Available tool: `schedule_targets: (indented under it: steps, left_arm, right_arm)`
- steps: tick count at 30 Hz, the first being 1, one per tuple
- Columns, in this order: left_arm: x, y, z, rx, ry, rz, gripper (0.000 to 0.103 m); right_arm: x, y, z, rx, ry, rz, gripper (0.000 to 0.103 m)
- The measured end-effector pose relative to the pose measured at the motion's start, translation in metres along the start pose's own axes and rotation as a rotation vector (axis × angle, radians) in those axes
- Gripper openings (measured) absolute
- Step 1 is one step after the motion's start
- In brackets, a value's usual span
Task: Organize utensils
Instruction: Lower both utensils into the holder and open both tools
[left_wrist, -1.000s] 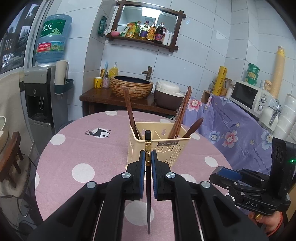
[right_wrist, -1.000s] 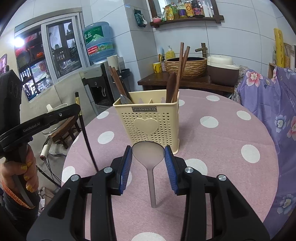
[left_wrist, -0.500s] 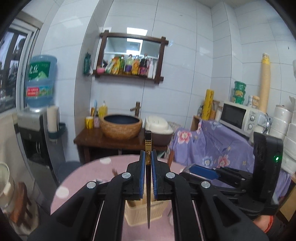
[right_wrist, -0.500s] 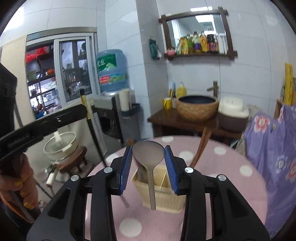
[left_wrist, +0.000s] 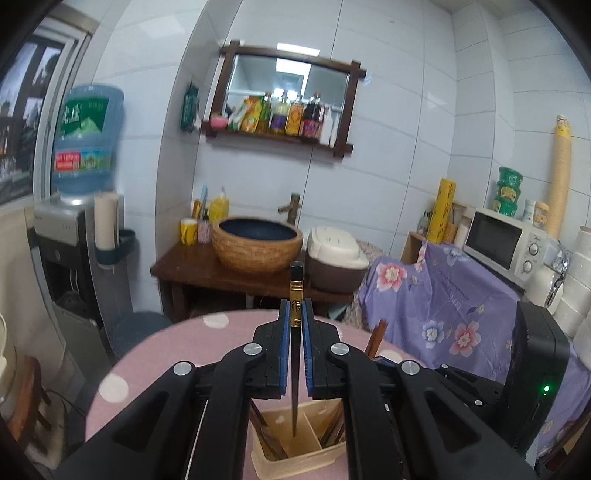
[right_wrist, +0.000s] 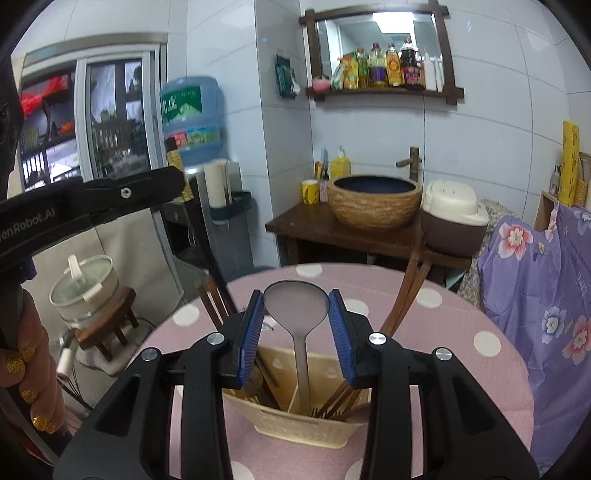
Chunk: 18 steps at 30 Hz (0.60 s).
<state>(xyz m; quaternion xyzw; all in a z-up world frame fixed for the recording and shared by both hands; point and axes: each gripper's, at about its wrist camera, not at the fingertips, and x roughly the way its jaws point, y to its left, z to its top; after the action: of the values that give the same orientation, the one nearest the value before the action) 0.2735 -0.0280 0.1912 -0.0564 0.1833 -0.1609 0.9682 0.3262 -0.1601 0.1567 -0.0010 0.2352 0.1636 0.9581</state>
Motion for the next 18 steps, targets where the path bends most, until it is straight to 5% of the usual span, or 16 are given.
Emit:
schedule_targets:
  steps: [9,15,18]
  left_arm:
    - [0.039,0.010,-0.054,-0.022,0.146,0.005,0.007]
    - [0.041,0.013,-0.059,-0.029,0.167,-0.002,0.007]
    - [0.033,0.013,-0.056,-0.029,0.144,0.000,0.008]
  right_arm:
    - [0.035,0.011,-0.043,-0.106,0.108,-0.074,0.037]
    - [0.040,0.015,-0.055,-0.152,0.126,-0.101,0.038]
    - [0.034,0.014,-0.055,-0.152,0.109,-0.101,0.048]
